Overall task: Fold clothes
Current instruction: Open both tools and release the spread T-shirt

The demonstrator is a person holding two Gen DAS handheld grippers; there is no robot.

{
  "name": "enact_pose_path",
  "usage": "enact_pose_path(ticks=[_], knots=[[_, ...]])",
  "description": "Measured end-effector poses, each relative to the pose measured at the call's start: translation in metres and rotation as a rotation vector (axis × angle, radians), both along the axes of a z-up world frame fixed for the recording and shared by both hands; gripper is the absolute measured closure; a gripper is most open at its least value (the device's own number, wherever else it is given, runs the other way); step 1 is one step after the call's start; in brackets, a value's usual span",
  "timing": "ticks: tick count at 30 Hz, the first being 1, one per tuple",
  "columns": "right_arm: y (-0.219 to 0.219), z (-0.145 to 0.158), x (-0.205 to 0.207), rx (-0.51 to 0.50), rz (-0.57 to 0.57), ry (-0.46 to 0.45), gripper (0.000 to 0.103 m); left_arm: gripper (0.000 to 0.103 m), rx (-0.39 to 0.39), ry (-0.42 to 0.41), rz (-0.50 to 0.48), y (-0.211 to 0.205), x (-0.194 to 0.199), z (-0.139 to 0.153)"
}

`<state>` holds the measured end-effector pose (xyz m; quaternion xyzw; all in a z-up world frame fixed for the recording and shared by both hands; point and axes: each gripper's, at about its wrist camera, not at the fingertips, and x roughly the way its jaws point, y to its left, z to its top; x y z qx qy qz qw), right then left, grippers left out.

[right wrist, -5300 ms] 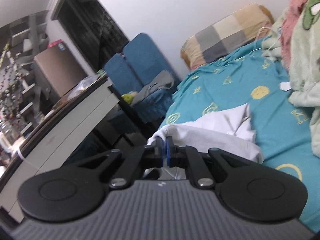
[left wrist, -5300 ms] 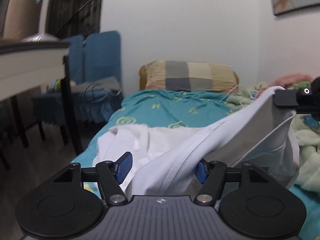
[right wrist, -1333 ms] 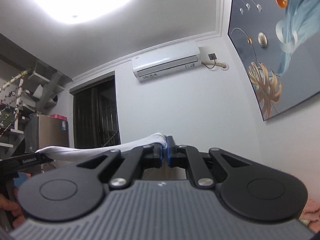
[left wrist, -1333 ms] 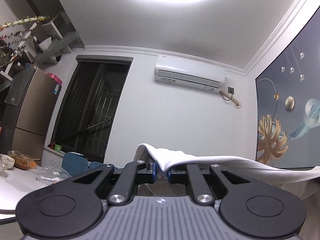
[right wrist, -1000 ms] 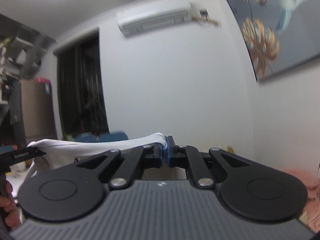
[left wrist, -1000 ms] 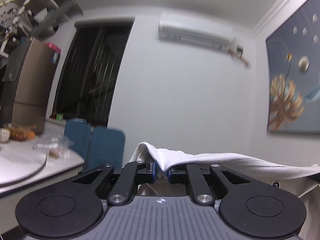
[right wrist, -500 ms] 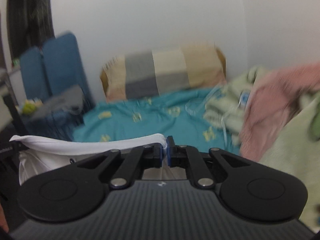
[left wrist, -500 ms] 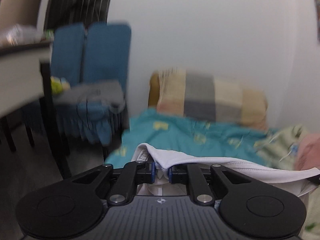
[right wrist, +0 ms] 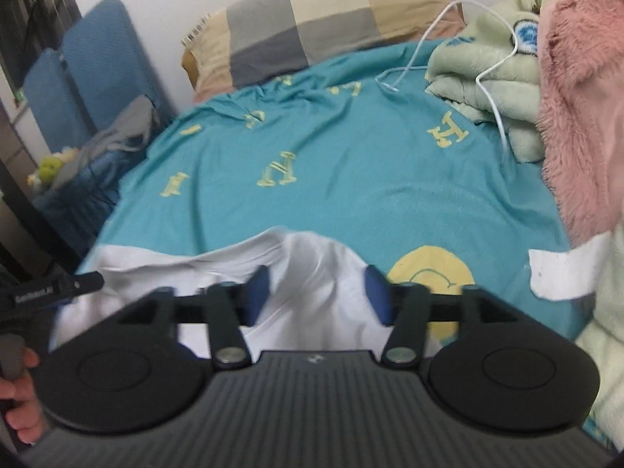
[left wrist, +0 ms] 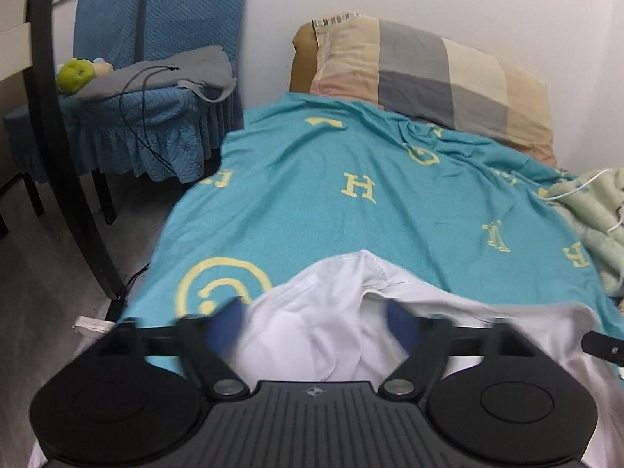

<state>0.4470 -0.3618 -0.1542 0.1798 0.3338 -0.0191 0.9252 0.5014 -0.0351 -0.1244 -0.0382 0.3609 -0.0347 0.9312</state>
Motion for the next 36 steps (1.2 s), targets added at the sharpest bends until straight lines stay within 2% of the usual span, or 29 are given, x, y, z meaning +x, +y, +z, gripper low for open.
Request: enact_pose_path(ticks=[5,9,11,17,22,24,26,29,34,36], knots=[[0.012,0.039,-0.060,0.020,0.006,-0.025,0.043,0.008,0.031,-0.041,-0.031,0.019,-0.080,0.047],[0.025,0.069,-0.129,0.028,0.013,-0.045,0.043,0.006,0.088,-0.103,-0.087,0.024,-0.168,0.081],[0.032,0.082,-0.165,0.013,0.018,-0.058,0.043,0.006,0.084,-0.121,-0.106,0.027,-0.214,0.093],[0.043,0.100,-0.263,0.008,0.030,-0.106,0.043,0.006,0.060,-0.144,-0.153,0.030,-0.334,0.115],[0.049,0.110,-0.341,0.014,0.039,-0.149,0.043,0.006,0.044,-0.195,-0.172,0.030,-0.405,0.119],[0.050,0.111,-0.364,0.019,0.040,-0.158,0.043,0.006,0.023,-0.201,-0.179,0.034,-0.423,0.112],[0.049,0.106,-0.364,0.034,0.034,-0.146,0.042,0.006,0.011,-0.189,-0.178,0.037,-0.435,0.103],[0.048,0.099,-0.364,0.057,0.025,-0.128,0.042,0.006,-0.016,-0.132,-0.140,0.041,-0.430,0.095],[0.045,0.088,-0.362,0.095,0.011,-0.097,0.042,0.008,-0.218,0.019,-0.051,0.066,-0.397,0.071],[0.045,0.082,-0.357,0.113,0.011,-0.079,0.042,0.013,-0.294,0.078,-0.001,0.078,-0.376,0.060]])
